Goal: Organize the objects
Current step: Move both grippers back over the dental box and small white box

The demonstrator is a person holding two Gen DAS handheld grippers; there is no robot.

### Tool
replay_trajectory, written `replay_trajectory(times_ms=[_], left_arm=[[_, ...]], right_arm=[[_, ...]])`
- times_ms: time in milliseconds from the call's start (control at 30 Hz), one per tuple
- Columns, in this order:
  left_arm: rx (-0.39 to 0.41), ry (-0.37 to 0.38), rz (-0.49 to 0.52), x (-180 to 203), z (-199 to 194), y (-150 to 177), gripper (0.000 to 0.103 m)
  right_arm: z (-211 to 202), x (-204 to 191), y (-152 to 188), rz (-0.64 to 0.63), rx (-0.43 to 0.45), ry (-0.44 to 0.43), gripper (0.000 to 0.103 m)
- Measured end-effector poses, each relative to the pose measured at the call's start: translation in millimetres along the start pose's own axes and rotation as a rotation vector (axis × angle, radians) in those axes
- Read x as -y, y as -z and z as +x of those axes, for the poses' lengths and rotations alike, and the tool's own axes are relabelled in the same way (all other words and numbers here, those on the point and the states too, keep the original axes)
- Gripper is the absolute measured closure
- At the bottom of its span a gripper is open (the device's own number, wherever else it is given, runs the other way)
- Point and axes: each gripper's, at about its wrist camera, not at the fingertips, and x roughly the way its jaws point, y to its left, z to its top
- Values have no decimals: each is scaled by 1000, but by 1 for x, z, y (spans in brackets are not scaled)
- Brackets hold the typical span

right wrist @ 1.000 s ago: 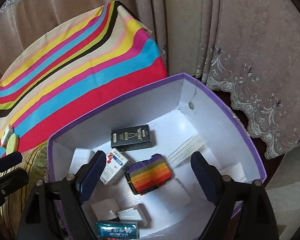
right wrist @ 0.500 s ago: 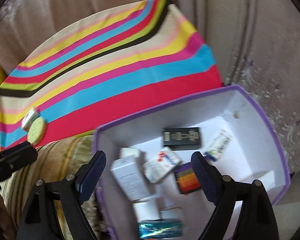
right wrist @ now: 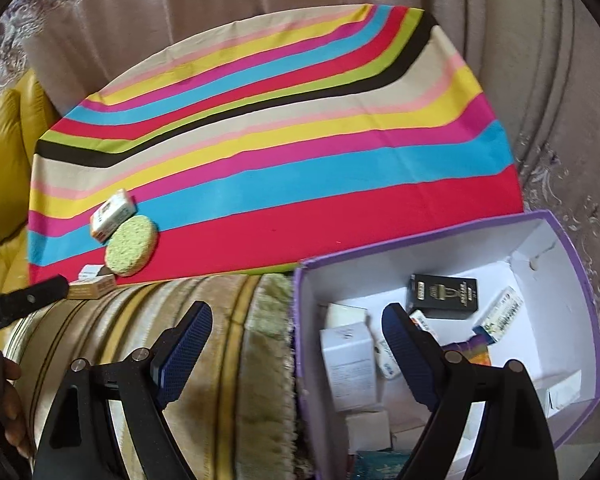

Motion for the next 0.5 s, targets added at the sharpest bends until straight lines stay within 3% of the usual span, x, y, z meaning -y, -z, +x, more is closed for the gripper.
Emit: replay_trajectory(times_ms=[167, 500], left_arm=[[-50, -53, 33, 5, 14, -1, 8], [-78, -120, 27, -2, 32, -10, 8]], right_arm=[[-1, -10, -5, -17, 9, -13, 15], [2, -32, -11, -51, 13, -55, 15]])
